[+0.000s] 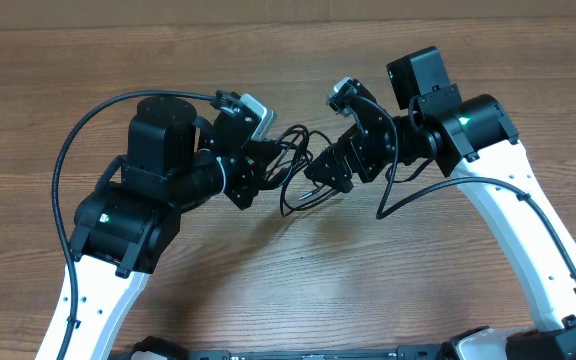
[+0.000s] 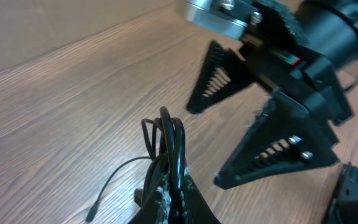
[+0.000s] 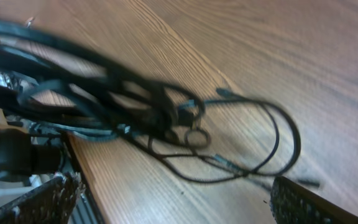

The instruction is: Untangle cables

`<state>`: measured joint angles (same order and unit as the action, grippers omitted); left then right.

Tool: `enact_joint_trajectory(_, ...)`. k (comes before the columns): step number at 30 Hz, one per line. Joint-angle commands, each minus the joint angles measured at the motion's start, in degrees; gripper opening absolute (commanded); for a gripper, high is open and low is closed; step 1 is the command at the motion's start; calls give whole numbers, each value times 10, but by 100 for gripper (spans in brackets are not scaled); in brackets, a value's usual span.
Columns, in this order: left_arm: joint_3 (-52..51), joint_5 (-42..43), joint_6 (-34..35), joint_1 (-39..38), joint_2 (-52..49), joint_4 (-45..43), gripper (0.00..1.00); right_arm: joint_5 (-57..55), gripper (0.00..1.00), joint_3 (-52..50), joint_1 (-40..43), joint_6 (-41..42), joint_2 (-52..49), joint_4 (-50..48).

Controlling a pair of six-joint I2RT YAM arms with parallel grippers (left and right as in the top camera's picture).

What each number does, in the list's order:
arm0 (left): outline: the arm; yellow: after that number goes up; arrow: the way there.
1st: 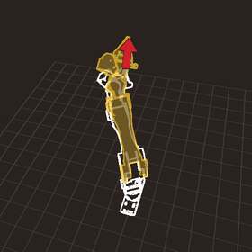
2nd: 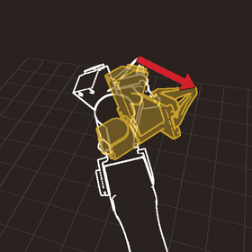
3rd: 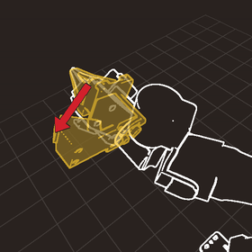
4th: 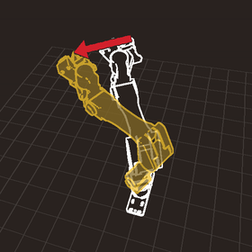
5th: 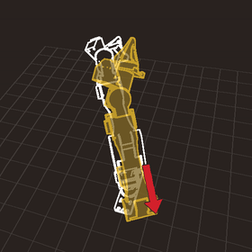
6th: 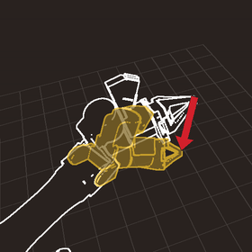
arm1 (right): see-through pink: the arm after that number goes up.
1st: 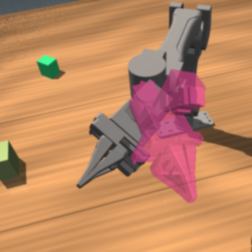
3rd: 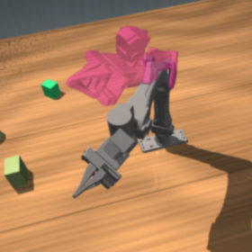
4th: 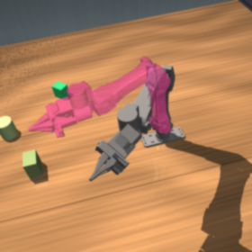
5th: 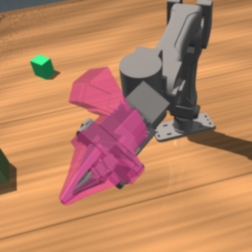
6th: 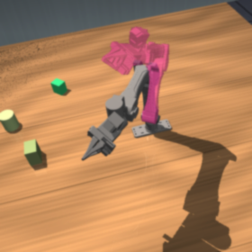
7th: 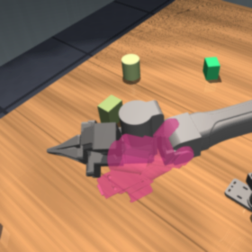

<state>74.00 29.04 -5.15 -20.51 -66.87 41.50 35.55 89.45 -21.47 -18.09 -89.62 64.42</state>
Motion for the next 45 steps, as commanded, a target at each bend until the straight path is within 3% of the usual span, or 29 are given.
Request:
enact_joint_trajectory(1, 16, 70, -43, 2, 12, -7, 4, 21, 97, -4, -3, -82, 0, -10)
enact_joint_trajectory(7, 16, 90, -60, 2, 12, -1, 4, 21, 97, -4, -3, -214, 0, -14)
enact_joint_trajectory(12, 16, 91, -67, 2, 12, 3, 4, 33, 94, -4, -3, -247, 0, -33)
enact_joint_trajectory(14, 16, 90, -67, 2, 12, 2, 4, 66, 86, -4, -3, -275, 0, -32)
enact_joint_trajectory(17, 16, 87, -77, 2, 12, 2, 4, 130, 52, -4, -3, -304, 0, -30)
enact_joint_trajectory(19, 16, 77, -77, 2, 12, 2, 4, 136, 23, -4, -3, -304, 0, -29)
enact_joint_trajectory(21, 16, 66, -76, 2, 12, 2, 4, 136, 4, -4, -3, -304, 0, -22)
enact_joint_trajectory(30, 16, 47, -64, 3, 12, -13, 4, 172, 4, -4, -3, -299, 0, 22)
enact_joint_trajectory(31, 16, 43, -64, 3, 11, -12, 7, 172, 4, -4, -3, -291, 0, 23)
enact_joint_trajectory(33, 16, 22, -46, 3, 10, -10, 35, 172, 4, -4, -3, -263, 0, 22)
enact_joint_trajectory(34, 16, 9, -33, 3, 10, -9, 59, 172, 4, -3, -3, -250, 0, 19)
enact_joint_trajectory(35, 16, -9, -19, 3, 10, -6, 91, 171, 4, -3, -2, -231, 0, 15)
enact_joint_trajectory(37, 16, -42, 6, 3, 10, 3, 100, 170, 4, -3, -1, -199, 0, 5)
enact_joint_trajectory(45, 15, -86, 100, 3, 10, 28, 100, 171, 4, -3, 18, -59, 0, -44)
